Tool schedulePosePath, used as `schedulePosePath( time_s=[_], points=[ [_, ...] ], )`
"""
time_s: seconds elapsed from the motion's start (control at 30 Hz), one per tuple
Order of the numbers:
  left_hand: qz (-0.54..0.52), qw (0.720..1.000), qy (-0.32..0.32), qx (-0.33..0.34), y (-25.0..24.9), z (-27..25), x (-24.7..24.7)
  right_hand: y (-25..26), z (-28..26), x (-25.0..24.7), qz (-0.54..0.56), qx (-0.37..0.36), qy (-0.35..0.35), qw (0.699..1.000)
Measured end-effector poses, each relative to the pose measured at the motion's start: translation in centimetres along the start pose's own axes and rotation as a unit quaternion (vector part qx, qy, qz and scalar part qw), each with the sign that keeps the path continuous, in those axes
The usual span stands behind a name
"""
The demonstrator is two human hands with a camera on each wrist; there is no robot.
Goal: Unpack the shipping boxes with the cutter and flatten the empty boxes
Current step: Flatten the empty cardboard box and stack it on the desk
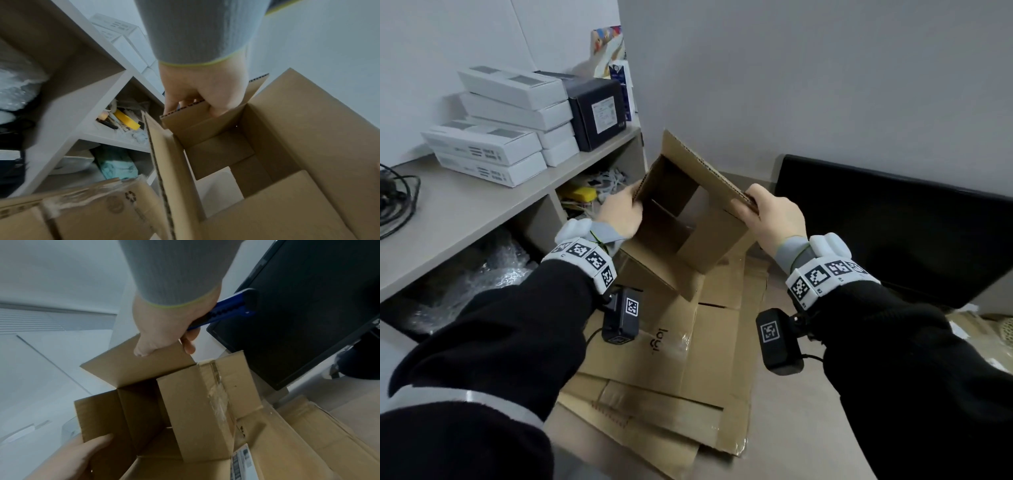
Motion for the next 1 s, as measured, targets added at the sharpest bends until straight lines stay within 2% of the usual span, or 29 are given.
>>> schedulePosePath(
  time_s=[0.07, 0.1, 0.2, 0.27, 0.4, 0.5, 0.57, 0.6, 0.63, 0.67, 0.7, 0.73, 0.77, 0.83, 0.9, 0.97, 1.0],
  points=[
    [0.027, 0.999, 0.021, 0.01, 1.3, -0.6, 0.4, -1.0, -0.7, 1.3, -0.025, 0.029, 0.027, 0.999],
    [0.055, 0.998, 0.035, 0.016, 2.1, -1.2, 0.8, -1.7, -1.1, 2.1, -0.046, 0.041, 0.064, 0.996],
    [0.178, 0.977, 0.114, 0.034, 5.0, -3.5, 3.0, -3.7, -3.0, 5.7, -0.073, 0.071, 0.236, 0.966],
    [0.259, 0.947, 0.189, 0.032, 6.6, -4.6, 5.0, -4.7, -4.3, 7.9, -0.08, 0.095, 0.308, 0.943],
    [0.409, 0.858, 0.311, 0.009, 8.1, -6.5, 8.4, -5.4, -6.4, 11.0, -0.065, 0.142, 0.389, 0.908],
    [0.413, 0.836, 0.36, -0.017, 8.8, -8.4, 10.3, -5.0, -6.9, 11.8, -0.048, 0.165, 0.408, 0.897],
    [0.408, 0.839, 0.359, -0.015, 8.5, -9.2, 10.8, -4.9, -7.5, 13.1, -0.073, 0.191, 0.392, 0.897],
    [0.393, 0.844, 0.366, -0.012, 8.3, -9.5, 11.3, -4.8, -7.8, 13.5, -0.088, 0.213, 0.399, 0.888],
    [0.368, 0.848, 0.381, -0.008, 7.9, -9.8, 11.9, -4.4, -8.1, 12.5, -0.048, 0.275, 0.436, 0.855],
    [0.336, 0.85, 0.405, -0.014, 7.6, -10.3, 12.6, -5.0, -8.4, 12.8, -0.04, 0.297, 0.412, 0.86],
    [0.299, 0.852, 0.43, -0.028, 7.2, -10.7, 13.1, -4.2, -8.4, 12.9, -0.043, 0.292, 0.441, 0.847],
    [0.26, 0.852, 0.451, -0.05, 7.0, -11.0, 13.5, -4.0, -8.0, 14.6, -0.046, 0.257, 0.406, 0.876],
    [0.221, 0.857, 0.461, -0.067, 6.9, -11.0, 13.9, -4.0, -7.8, 15.9, -0.011, 0.234, 0.391, 0.89],
    [0.171, 0.88, 0.438, -0.064, 7.1, -10.4, 14.8, -3.1, -8.0, 15.2, 0.065, 0.214, 0.407, 0.886],
    [0.211, 0.907, 0.364, -0.002, 7.6, -9.4, 15.2, -2.8, -7.8, 15.8, 0.087, 0.212, 0.395, 0.89],
    [0.283, 0.905, 0.312, 0.06, 8.3, -8.5, 15.8, -2.6, -7.8, 16.4, 0.084, 0.199, 0.403, 0.889],
    [0.305, 0.897, 0.31, 0.083, 8.6, -8.2, 16.4, -2.8, -7.7, 16.8, 0.077, 0.193, 0.405, 0.891]
  ],
)
Point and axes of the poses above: each hand's wrist, its own z-axis towards the middle knuckle, its own x-axis out of the palm, y = z × x, the point moved 2 cm from there along z, towards the middle knuckle, and after that the axes turned 14 degrees about -x, right-handed, at the moved point
